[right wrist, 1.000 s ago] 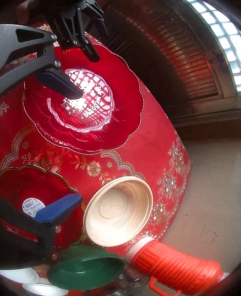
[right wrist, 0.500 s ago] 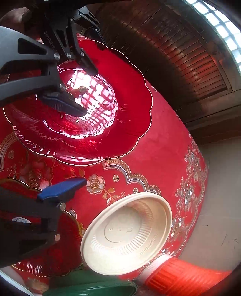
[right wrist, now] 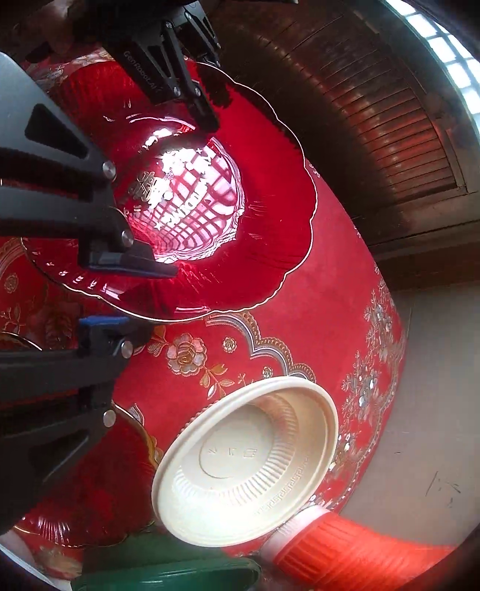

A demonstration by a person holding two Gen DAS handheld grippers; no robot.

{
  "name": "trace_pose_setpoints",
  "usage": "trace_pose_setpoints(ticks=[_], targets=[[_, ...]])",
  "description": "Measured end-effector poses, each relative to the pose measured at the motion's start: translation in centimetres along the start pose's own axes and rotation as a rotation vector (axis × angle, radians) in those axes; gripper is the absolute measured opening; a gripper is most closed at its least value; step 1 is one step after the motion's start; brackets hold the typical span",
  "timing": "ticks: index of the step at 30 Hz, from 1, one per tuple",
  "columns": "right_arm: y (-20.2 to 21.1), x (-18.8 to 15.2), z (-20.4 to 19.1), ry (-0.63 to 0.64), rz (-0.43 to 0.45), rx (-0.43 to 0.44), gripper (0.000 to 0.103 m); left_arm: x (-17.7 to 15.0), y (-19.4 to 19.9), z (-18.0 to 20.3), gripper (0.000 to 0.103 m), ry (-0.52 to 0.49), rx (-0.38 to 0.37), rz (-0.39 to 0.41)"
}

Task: Organize plates and bowls
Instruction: 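Close the left gripper on the rim of the large red plate, then lift the large red plate with the left gripper and carry it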

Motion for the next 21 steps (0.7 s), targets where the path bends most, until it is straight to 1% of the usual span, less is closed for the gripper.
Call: trace_pose_setpoints(ticks=[3, 8, 11, 14, 17, 21], targets=[[0.5, -0.2, -0.4, 0.021, 0.025, -0.031, 0.016, -0.4, 0.5, -0.2, 0.038, 0.013, 0.003, 0.015], [2.1, -0.9, -0.9, 0.047, 0.066, -0.047, 0.016, -1.4, 2.6, -0.9, 0.038, 0.018, 0.001, 0.049], [3.3, -1.8, -1.6, 0.06, 0.087, -0.042, 0.016, -2.5, 4.2, -1.3, 0.038, 0.012, 0.007, 0.075], [4.5, -3.1, -2.3, 0.079, 0.097, -0.036, 0.017, -4.0, 5.9, -2.0, 0.038, 0.007, -0.003, 0.095], [5.4, -5.0, -3.4, 0.105, 0.102, -0.025, 0.017, -6.1, 7.1, -2.6, 0.038, -0.001, 0.009, 0.113], [5.9, -7.8, -4.9, 0.13, 0.098, -0.011, 0.019, -9.0, 7.6, -3.3, 0.038, -0.007, 0.024, 0.114]])
Point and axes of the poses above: each gripper's, at about its wrist camera, not at the fingertips, and y roughly against the way its jaws point, z to its right, x to its top, the point moved 6 cm from there along -y, roughly the way its jaws point, and after that the axes turned 15 degrees about -z, right-handed, at the moved point
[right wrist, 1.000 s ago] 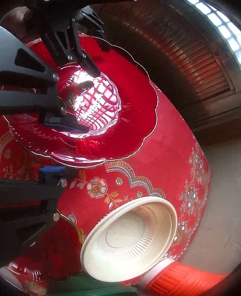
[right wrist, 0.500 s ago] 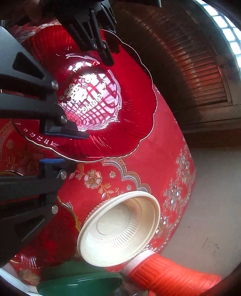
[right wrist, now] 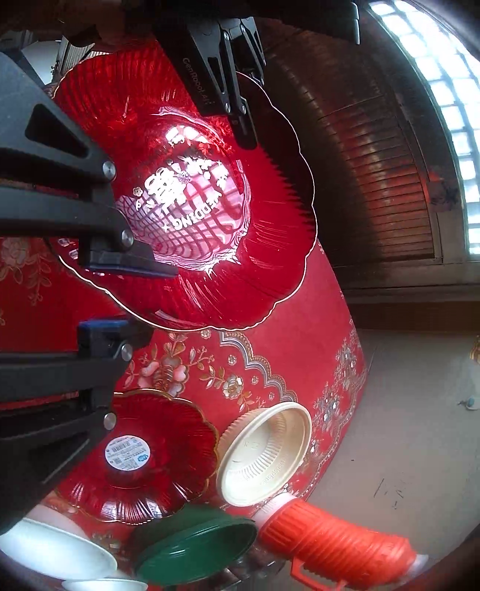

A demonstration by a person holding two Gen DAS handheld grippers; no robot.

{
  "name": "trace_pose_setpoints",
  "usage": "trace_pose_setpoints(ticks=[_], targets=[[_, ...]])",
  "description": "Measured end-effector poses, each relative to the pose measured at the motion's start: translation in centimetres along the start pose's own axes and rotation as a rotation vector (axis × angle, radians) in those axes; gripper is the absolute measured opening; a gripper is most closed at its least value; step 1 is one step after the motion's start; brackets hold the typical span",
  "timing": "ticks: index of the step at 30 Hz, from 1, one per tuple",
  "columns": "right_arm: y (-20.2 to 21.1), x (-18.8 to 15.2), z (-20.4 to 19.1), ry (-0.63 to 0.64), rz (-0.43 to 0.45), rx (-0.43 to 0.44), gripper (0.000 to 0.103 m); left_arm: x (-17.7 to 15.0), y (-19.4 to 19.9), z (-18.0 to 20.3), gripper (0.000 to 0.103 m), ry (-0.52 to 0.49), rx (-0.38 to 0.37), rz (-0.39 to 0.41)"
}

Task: Organize plates and bowls
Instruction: 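Lift the large red plate with the left gripper and carry it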

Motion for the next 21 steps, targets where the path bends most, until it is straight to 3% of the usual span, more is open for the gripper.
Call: trace_pose_setpoints(ticks=[6, 11, 21], targets=[[-0.7, -3.4, -2.5, 0.031, -0.039, 0.013, 0.02, -3.3, -0.4, -0.8, 0.038, 0.025, 0.006, -0.011], [-1.7, -4.3, -3.1, 0.036, -0.066, 0.011, 0.02, -4.8, -1.3, -1.1, 0.038, 0.041, -0.009, -0.03], [-3.0, -4.2, -3.5, 0.037, -0.102, 0.021, 0.021, -4.5, -2.1, -2.0, 0.038, 0.073, -0.037, -0.03]])
Point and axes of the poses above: each gripper's, at about its wrist camera, not at the fingertips, and y roughly against the way its jaws point, z to its right, x to its top, the point moved 6 cm from there along -y, roughly the way its jaws point, and after that the axes turned 15 degrees about -z, right-handed, at the moved point
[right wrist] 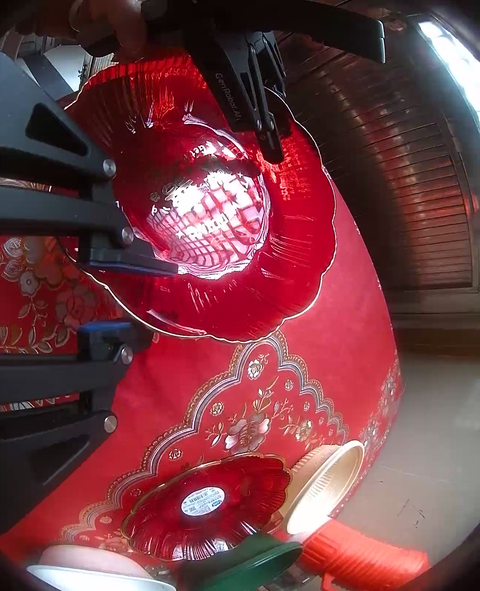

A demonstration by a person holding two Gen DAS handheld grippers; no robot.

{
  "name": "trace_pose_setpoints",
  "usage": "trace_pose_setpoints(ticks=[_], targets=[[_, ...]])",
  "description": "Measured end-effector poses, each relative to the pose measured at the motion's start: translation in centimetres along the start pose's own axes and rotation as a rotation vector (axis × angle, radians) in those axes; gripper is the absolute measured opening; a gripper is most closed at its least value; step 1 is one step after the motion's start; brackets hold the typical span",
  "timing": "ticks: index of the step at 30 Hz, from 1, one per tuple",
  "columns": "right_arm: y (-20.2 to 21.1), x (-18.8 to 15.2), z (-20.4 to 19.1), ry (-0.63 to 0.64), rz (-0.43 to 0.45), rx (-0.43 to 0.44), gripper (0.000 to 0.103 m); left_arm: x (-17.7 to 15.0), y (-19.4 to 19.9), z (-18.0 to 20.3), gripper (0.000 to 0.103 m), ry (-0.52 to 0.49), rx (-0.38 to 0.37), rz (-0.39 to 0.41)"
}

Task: Organize plates and bowls
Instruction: 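Lift the large red plate with the left gripper and carry it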

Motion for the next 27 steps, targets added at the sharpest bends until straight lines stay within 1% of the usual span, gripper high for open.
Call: trace_pose_setpoints(ticks=[1, 3, 4, 6, 8, 10, 11, 12, 13, 14, 16, 20, 22, 23, 24, 26, 27], targets=[[-0.1, 0.0, 0.0, 0.0, -0.001, 0.003, 0.021, 0.0, 0.0, -0.1, 0.038, 0.008, -0.009, 0.002], [-0.2, 0.0, 0.0, -0.002, -0.004, 0.013, 0.021, 0.2, 0.0, -0.1, 0.041, 0.01, -0.001, 0.013], [-0.1, -0.5, 0.0, -0.002, -0.003, 0.018, 0.021, 0.3, 0.1, 0.0, 0.041, 0.007, 0.003, 0.019], [-0.1, -0.5, 0.2, -0.008, -0.004, 0.033, 0.021, 0.4, 0.0, 0.1, 0.042, 0.006, 0.001, 0.02], [0.0, -0.6, 0.5, -0.017, -0.005, 0.038, 0.023, 0.4, 0.0, -0.1, 0.042, 0.015, -0.014, 0.023], [0.2, -0.8, 0.5, -0.028, -0.003, 0.042, 0.03, 0.5, 0.1, -0.5, 0.042, 0.026, -0.032, 0.029], [0.4, -0.9, 0.7, -0.034, 0.001, 0.042, 0.031, 0.5, 0.3, -0.8, 0.047, 0.034, -0.037, 0.034], [0.6, -1.0, 0.8, -0.038, 0.005, 0.042, 0.033, 0.6, 0.6, -0.9, 0.056, 0.039, -0.036, 0.044], [0.7, -1.0, 1.0, -0.044, 0.011, 0.042, 0.035, 0.6, 1.0, -1.1, 0.06, 0.041, -0.035, 0.059], [0.9, -1.1, 1.2, -0.051, 0.013, 0.045, 0.037, 0.7, 1.5, -1.2, 0.066, 0.041, -0.032, 0.077], [1.2, -1.2, 1.6, -0.066, 0.019, 0.05, 0.042, 0.9, 2.6, -1.2, 0.068, 0.032, -0.027, 0.106], [2.0, -1.3, 2.3, -0.084, 0.037, 0.055, 0.044, 1.1, 4.7, -0.8, 0.068, 0.003, 0.002, 0.145], [2.6, -1.3, 2.7, -0.097, 0.051, 0.06, 0.048, 1.3, 6.0, -0.5, 0.068, -0.007, 0.012, 0.174], [3.0, -1.4, 2.9, -0.104, 0.06, 0.066, 0.05, 1.4, 6.6, -0.4, 0.07, -0.012, 0.015, 0.19], [3.4, -1.4, 3.0, -0.111, 0.07, 0.071, 0.053, 1.5, 7.3, -0.2, 0.074, -0.015, 0.018, 0.206], [4.0, -1.3, 3.3, -0.116, 0.089, 0.078, 0.055, 1.7, 8.4, 0.5, 0.081, -0.026, 0.012, 0.234], [4.4, -1.3, 3.4, -0.118, 0.099, 0.08, 0.056, 1.9, 8.8, 0.9, 0.082, -0.031, 0.004, 0.243]])
Point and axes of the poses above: each gripper's, at about its wrist camera, not at the fingertips, and y roughly against the way its jaws point, z to its right, x to its top, the point moved 6 cm from there along -y, roughly the way its jaws point, and after that the axes turned 15 degrees about -z, right-handed, at the moved point
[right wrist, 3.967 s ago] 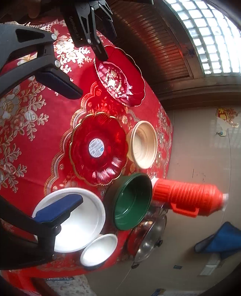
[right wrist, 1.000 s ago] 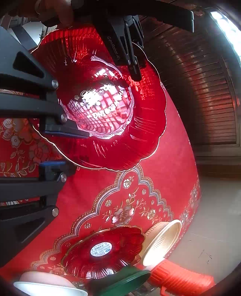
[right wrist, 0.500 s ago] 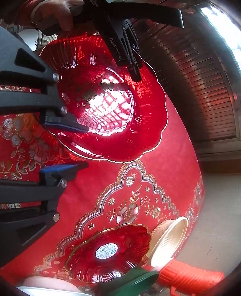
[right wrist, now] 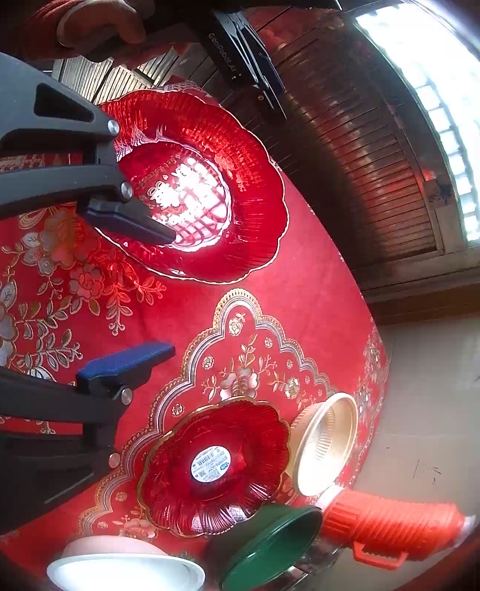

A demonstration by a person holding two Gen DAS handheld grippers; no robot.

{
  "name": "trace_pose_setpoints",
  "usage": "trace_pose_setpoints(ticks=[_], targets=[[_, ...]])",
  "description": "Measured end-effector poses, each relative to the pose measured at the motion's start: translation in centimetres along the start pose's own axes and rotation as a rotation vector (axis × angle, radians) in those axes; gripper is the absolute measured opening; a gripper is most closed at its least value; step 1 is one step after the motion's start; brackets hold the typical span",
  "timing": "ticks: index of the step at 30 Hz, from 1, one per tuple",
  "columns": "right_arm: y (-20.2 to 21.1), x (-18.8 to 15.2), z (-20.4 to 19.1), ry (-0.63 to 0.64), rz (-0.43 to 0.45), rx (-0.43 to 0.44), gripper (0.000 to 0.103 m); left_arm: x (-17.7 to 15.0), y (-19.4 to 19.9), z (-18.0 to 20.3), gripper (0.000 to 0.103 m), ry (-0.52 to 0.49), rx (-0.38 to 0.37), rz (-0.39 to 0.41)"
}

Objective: Organize plates and bowls

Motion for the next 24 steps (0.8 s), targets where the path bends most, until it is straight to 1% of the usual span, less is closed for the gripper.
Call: trace_pose_setpoints(ticks=[5, 8, 12, 18, 24], targets=[[1.8, 0.5, 0.6, -0.016, 0.041, 0.007, 0.059, 1.2, 1.3, 3.0, 0.082, -0.032, -0.054, 0.025], [2.9, 0.6, 1.2, -0.03, 0.065, 0.002, 0.061, 1.9, 2.0, 5.7, 0.082, -0.075, -0.084, 0.044], [4.2, 0.4, 2.8, -0.059, 0.089, -0.014, 0.063, 2.7, 2.1, 9.3, 0.082, -0.123, -0.122, 0.051], [5.5, -0.3, 5.7, -0.116, 0.109, -0.041, 0.064, 2.8, 1.7, 14.1, 0.082, -0.181, -0.182, 0.026], [6.2, -1.1, 8.5, -0.171, 0.116, -0.045, 0.065, 2.5, 1.0, 17.1, 0.082, -0.218, -0.212, -0.008]])
Point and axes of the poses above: each gripper's, at about its wrist camera, not at the fingertips, and y roughly against the way its jaws point, z to its right, x to its top, the point moved 6 cm from there along -y, roughly the way its jaws point, and after that the axes turned 15 degrees about -z, right-handed, at the moved point
